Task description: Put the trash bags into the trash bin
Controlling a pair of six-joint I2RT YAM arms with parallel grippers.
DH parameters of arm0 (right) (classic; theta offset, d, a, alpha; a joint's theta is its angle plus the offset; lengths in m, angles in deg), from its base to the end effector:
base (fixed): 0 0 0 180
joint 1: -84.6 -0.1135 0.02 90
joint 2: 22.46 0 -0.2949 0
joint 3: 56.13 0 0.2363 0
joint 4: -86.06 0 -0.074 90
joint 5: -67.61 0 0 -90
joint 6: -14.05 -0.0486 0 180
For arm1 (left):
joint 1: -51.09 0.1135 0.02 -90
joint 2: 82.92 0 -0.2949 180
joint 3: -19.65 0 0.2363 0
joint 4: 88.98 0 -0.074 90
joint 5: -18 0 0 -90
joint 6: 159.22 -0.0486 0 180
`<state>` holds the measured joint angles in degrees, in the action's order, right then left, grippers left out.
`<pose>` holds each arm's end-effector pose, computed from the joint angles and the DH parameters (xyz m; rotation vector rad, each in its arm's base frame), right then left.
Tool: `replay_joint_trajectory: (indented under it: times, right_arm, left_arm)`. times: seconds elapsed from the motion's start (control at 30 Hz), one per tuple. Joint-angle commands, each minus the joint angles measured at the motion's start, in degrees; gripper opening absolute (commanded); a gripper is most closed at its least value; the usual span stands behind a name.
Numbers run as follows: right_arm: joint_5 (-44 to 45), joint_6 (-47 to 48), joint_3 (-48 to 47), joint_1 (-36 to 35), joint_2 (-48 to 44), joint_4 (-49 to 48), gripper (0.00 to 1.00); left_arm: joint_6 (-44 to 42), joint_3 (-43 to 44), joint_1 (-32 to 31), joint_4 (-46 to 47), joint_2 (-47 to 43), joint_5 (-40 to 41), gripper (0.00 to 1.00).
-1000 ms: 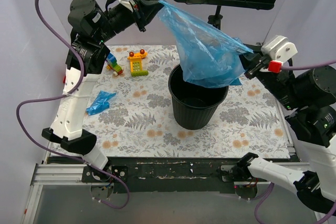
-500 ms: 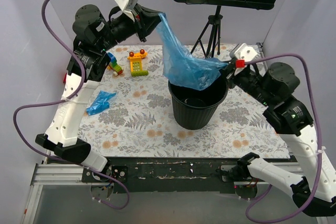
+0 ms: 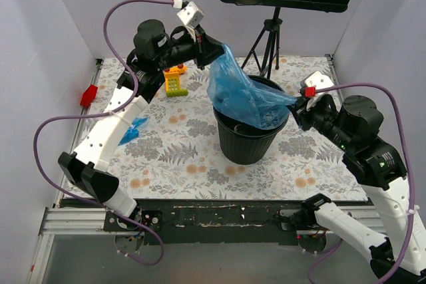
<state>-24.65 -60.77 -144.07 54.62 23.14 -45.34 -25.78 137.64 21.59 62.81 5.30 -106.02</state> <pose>0.0945 0.0567 0.4700 -0.6744 1.5442 0.2274 0.2740 -0.1863 0.5287 0.3173 1.7153 -1.4258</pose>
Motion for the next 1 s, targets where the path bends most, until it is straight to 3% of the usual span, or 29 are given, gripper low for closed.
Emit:
replay_joint_trajectory:
  times: [0.0, 0.17, 0.23, 0.37, 0.47, 0.53, 0.63, 0.8, 0.9, 0.97]
  right_arm:
    - [-0.8, 0.6, -2.1, 1.2, 0.6, 8.5, 0.35]
    - [-9.5, -1.0, -5.2, 4.2, 1.9, 16.9, 0.55]
    - [-12.8, -1.6, -6.0, 4.8, 2.6, 16.2, 0.65]
    - [-17.8, -1.1, -7.1, 5.3, 5.2, 13.4, 0.77]
    - [-18.4, -0.6, -9.4, 5.4, 6.9, 13.2, 0.77]
    - [-16.6, -0.1, -10.4, 5.5, 7.0, 14.1, 0.63]
    - [-11.6, -0.1, -9.1, 5.7, 4.9, 16.7, 0.58]
    - [-9.9, -2.3, -7.9, 8.7, 2.0, 21.2, 0.63]
    - [-9.4, -2.4, -11.0, 9.2, 3.3, 21.7, 0.76]
    - [-9.3, -1.9, -12.2, 9.2, 3.8, 21.5, 0.79]
  left_arm:
    - [5.8, 2.1, -1.4, 6.1, 2.1, -4.9, 0.00]
    - [10.3, 2.0, -4.3, 10.0, 5.5, -5.8, 0.00]
    - [11.5, 0.6, -4.6, 11.1, 5.5, -6.1, 0.00]
    - [11.8, -0.2, -4.6, 12.2, 5.8, -4.9, 0.00]
    - [13.1, 2.9, -4.6, 12.5, 8.0, -3.4, 0.00]
    - [14.8, 5.2, -4.6, 13.1, 10.3, -2.2, 0.00]
    - [18.0, 9.8, -5.0, 15.7, 14.2, -1.1, 0.00]
    - [20.0, 12.7, -7.3, 18.6, 18.9, -1.6, 0.00]
    - [20.8, 12.3, -8.3, 18.6, 20.3, -1.8, 0.00]
    - [21.2, 9.6, -8.5, 19.6, 19.8, -0.4, 0.00]
